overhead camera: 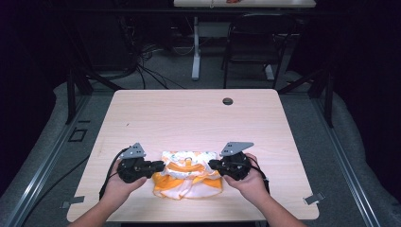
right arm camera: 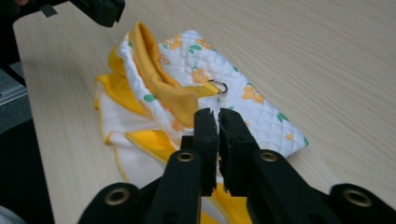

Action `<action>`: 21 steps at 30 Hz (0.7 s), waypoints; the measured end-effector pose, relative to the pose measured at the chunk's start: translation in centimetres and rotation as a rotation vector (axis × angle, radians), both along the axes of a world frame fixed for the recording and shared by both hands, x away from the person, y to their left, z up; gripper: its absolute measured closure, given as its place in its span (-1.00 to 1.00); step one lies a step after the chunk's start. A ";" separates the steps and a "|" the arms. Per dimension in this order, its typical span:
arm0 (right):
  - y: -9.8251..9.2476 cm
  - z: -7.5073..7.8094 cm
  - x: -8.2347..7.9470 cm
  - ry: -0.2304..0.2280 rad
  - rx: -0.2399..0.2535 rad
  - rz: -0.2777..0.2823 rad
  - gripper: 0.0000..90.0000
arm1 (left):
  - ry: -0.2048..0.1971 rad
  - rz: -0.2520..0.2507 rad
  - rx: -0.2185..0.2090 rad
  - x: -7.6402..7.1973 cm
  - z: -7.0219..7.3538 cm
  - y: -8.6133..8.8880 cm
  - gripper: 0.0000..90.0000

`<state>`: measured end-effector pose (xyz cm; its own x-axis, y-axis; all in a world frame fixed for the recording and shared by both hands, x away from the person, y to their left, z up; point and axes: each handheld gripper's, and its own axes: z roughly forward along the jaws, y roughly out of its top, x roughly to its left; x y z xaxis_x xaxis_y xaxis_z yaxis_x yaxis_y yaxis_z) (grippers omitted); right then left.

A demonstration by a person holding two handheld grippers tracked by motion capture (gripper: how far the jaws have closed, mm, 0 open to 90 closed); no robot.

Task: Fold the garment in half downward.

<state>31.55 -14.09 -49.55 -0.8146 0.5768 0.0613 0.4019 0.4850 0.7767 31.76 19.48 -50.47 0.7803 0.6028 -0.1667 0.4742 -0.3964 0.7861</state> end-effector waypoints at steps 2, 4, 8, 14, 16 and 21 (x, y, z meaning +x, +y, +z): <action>0.4 -0.4 0.4 -0.002 -0.018 -0.005 0.98 | 0.009 0.020 0.005 0.5 -0.1 -0.2 0.94; 0.9 -0.7 0.8 0.003 -0.023 -0.015 0.99 | 0.016 0.034 0.020 1.0 -0.4 -0.6 0.98; 1.8 -1.2 1.8 0.014 -0.030 -0.027 0.99 | 0.027 0.041 0.026 2.0 -1.1 -1.0 0.99; 2.5 -1.8 1.5 0.047 -0.023 0.012 0.99 | 0.063 -0.002 0.009 1.2 -1.9 -1.3 0.99; 2.6 -2.0 0.9 0.047 -0.039 0.033 0.99 | 0.064 -0.013 0.008 0.5 -2.1 -1.4 0.99; 2.6 -2.6 -0.7 0.059 -0.059 0.075 0.99 | 0.076 -0.037 0.025 -1.1 -3.1 -1.3 0.99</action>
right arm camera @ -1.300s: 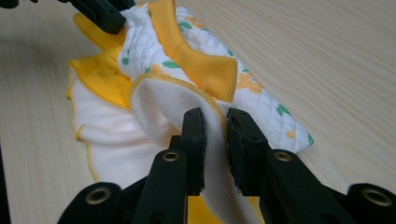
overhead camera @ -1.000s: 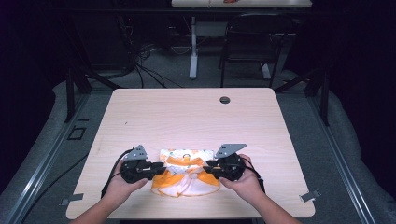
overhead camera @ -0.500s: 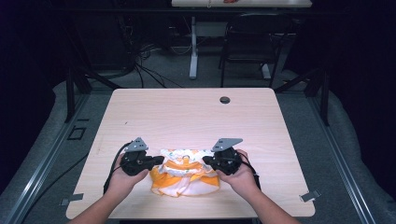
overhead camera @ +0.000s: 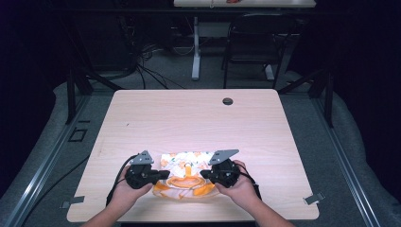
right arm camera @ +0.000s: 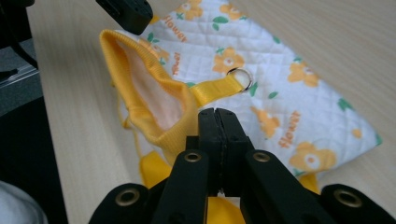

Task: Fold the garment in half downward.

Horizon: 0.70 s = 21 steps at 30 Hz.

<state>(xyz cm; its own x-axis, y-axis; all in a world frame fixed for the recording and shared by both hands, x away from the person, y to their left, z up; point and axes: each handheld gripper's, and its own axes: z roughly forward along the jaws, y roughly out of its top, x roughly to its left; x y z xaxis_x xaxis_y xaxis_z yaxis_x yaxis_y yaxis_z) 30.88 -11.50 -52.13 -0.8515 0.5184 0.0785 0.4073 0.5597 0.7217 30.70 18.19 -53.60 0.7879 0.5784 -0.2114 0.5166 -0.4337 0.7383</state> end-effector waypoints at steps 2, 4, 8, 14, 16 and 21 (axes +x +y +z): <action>0.0 -0.5 -0.6 0.009 0.003 0.008 0.99 | 0.016 0.000 -0.001 -0.5 -0.6 0.0 0.99; 0.0 -1.1 -1.1 0.026 -0.001 0.016 0.99 | 0.022 -0.006 0.009 -0.8 -1.2 0.0 0.99; -0.1 -2.3 -1.7 0.049 -0.012 0.021 0.99 | 0.025 -0.011 0.028 -1.4 -2.3 -0.1 0.99; -0.2 -4.0 -2.2 0.079 -0.034 0.014 1.00 | 0.022 -0.009 0.051 -1.6 -3.4 -0.2 0.98; -0.2 -4.4 -2.2 0.081 -0.042 0.017 1.00 | 0.021 -0.013 0.053 -1.6 -3.6 -0.2 0.99; -0.4 -4.7 -2.0 0.101 -0.030 0.008 1.00 | 0.022 -0.019 0.058 -1.5 -3.8 -0.3 0.99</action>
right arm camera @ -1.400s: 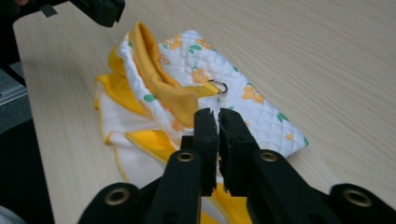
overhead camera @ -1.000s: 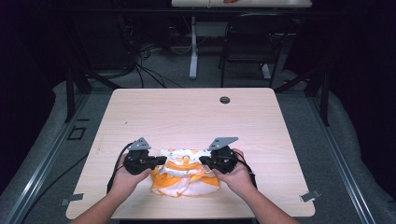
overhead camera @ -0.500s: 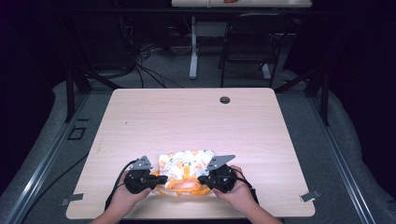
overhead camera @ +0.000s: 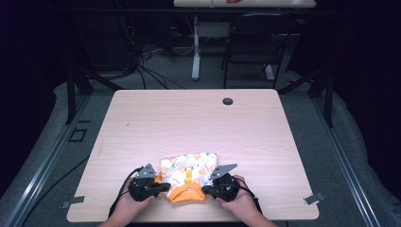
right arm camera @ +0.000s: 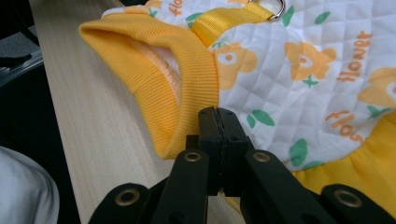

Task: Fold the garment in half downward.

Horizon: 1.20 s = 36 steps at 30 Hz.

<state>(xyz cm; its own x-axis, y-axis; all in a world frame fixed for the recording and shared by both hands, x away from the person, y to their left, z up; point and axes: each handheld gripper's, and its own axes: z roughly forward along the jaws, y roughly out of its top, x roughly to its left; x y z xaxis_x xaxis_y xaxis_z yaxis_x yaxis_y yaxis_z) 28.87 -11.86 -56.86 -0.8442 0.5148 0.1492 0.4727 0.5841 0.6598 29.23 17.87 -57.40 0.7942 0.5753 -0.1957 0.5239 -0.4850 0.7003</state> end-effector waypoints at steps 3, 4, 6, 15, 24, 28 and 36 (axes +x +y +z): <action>0.0 -0.1 0.1 0.012 0.010 -0.007 1.00 | -0.004 -0.008 0.011 0.1 0.0 -0.1 0.99; 0.0 -0.1 0.1 0.013 0.010 -0.009 1.00 | -0.004 -0.008 0.013 0.1 0.0 -0.1 0.99; 0.1 -0.1 0.1 0.012 0.006 -0.009 1.00 | -0.006 -0.010 0.017 0.1 0.0 -0.1 1.00; 0.2 -0.1 0.6 0.004 -0.002 -0.016 1.00 | -0.015 0.001 0.013 0.9 -0.1 -0.2 1.00; 0.4 -0.1 1.6 -0.006 -0.005 -0.045 0.99 | -0.020 0.020 0.029 2.2 0.0 -0.4 1.00; 0.4 0.0 2.1 0.000 -0.018 -0.047 0.99 | -0.016 0.030 0.027 2.9 0.0 -0.4 1.00; 0.7 0.2 3.0 -0.018 -0.038 -0.059 0.99 | -0.004 0.059 0.019 4.2 0.1 -0.4 1.00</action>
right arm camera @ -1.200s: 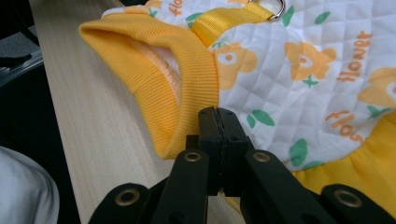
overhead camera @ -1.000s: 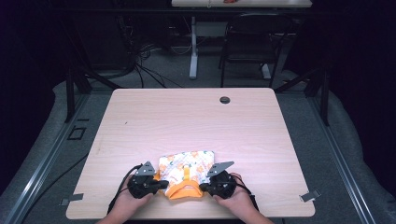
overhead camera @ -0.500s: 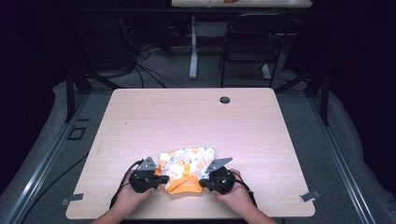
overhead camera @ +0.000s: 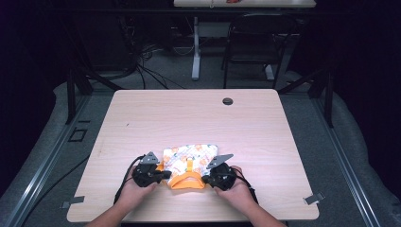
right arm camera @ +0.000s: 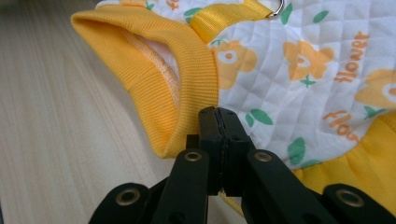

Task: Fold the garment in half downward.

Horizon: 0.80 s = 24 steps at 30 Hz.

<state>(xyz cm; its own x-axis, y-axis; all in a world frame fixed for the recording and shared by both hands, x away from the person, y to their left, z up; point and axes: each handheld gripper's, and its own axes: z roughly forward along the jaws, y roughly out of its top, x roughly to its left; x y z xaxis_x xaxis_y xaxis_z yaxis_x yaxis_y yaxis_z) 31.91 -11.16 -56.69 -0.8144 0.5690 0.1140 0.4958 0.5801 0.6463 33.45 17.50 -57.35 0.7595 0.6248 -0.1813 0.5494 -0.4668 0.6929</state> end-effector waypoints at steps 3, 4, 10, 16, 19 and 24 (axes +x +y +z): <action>0.0 0.0 0.5 0.004 0.001 -0.013 0.99 | -0.015 0.011 0.014 0.5 0.0 -0.2 0.99; 0.0 0.0 0.7 0.010 0.008 -0.020 0.99 | -0.017 0.018 0.013 0.8 0.0 -0.3 1.00; -0.1 -0.1 2.1 0.011 0.018 -0.062 0.99 | -0.017 0.044 0.003 2.1 -0.1 -0.4 1.00; -0.2 -0.1 3.8 0.011 0.022 -0.104 0.98 | -0.028 0.072 0.015 3.7 0.0 -0.8 1.00; -0.3 0.0 4.5 0.005 0.004 -0.115 0.98 | -0.026 0.085 0.016 4.3 0.0 -1.0 1.00; -0.3 -0.1 5.2 -0.002 0.009 -0.136 0.98 | -0.029 0.093 0.014 4.9 0.0 -1.1 1.00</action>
<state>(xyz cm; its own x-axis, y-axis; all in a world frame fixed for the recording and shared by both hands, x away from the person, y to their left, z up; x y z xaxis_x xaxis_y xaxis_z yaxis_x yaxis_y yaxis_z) 37.08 -11.42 -56.80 -0.7300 0.6732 0.1180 0.5681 0.5017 0.6523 38.35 16.43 -57.35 0.7027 0.6953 -0.1509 0.5709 -0.4244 0.7028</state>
